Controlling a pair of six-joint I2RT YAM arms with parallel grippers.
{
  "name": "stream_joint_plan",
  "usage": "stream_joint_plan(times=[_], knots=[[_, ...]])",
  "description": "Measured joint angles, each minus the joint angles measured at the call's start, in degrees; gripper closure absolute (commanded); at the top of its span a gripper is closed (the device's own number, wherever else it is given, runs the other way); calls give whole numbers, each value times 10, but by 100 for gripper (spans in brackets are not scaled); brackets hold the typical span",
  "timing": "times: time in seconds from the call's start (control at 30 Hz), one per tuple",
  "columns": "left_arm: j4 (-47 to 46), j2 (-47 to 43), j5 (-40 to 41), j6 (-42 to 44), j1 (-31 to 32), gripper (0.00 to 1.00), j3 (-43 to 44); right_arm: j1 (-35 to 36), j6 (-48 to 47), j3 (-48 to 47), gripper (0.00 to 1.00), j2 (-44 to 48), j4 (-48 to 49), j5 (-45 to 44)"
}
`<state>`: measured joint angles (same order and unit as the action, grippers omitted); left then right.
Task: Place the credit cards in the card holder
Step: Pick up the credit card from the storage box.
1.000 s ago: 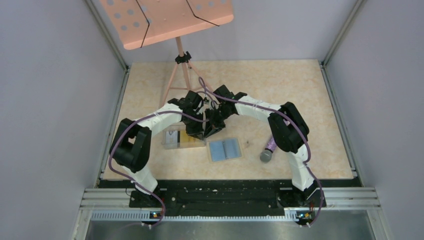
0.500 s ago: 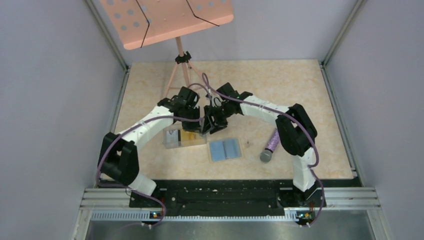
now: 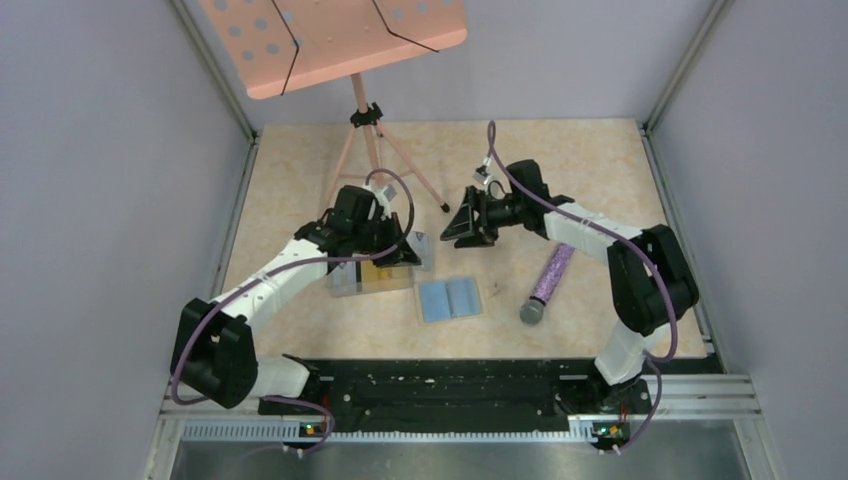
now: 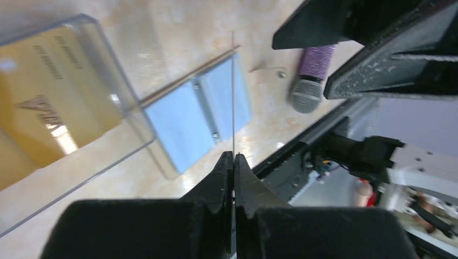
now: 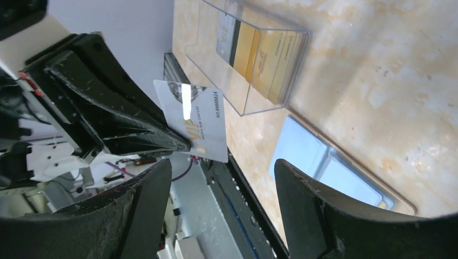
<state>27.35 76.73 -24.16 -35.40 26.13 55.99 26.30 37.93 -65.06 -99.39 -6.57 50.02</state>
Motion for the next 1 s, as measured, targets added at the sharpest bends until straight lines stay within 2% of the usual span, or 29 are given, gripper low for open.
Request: stream_joint_plan(times=[0.17, 0.3, 0.43, 0.53, 0.63, 0.67, 0.73, 0.8, 0.83, 0.87, 1.0], knots=[[-130, 0, -101, -70, 0, 100, -57, -30, 44, 56, 33, 19, 65, 55], [-205, 1, -153, -99, 0, 100, -62, -32, 89, 86, 48, 33, 131, 91], [-249, 1, -183, -113, 0, 100, -62, -32, 173, 125, 59, 35, 255, 116], [-264, 4, -194, -117, 0, 100, -62, -32, 247, 151, 72, 33, 356, 129], [-275, 12, -203, -125, 0, 100, -62, -32, 346, 170, 96, 21, 494, 144], [-280, 12, -207, -128, -2, 100, -62, -32, 371, 175, 100, 15, 530, 146], [-291, 12, -214, -130, -3, 95, -61, -36, 426, 182, 100, -8, 610, 151], [-292, 13, -215, -133, -3, 85, -60, -37, 462, 186, 100, -25, 660, 157], [-292, 14, -217, -134, -3, 80, -60, -37, 472, 187, 100, -29, 674, 159], [-292, 14, -217, -135, -3, 69, -60, -37, 492, 189, 100, -31, 705, 162], [-282, 16, -210, -124, -3, 64, -60, -37, 469, 189, 100, -27, 672, 161]])
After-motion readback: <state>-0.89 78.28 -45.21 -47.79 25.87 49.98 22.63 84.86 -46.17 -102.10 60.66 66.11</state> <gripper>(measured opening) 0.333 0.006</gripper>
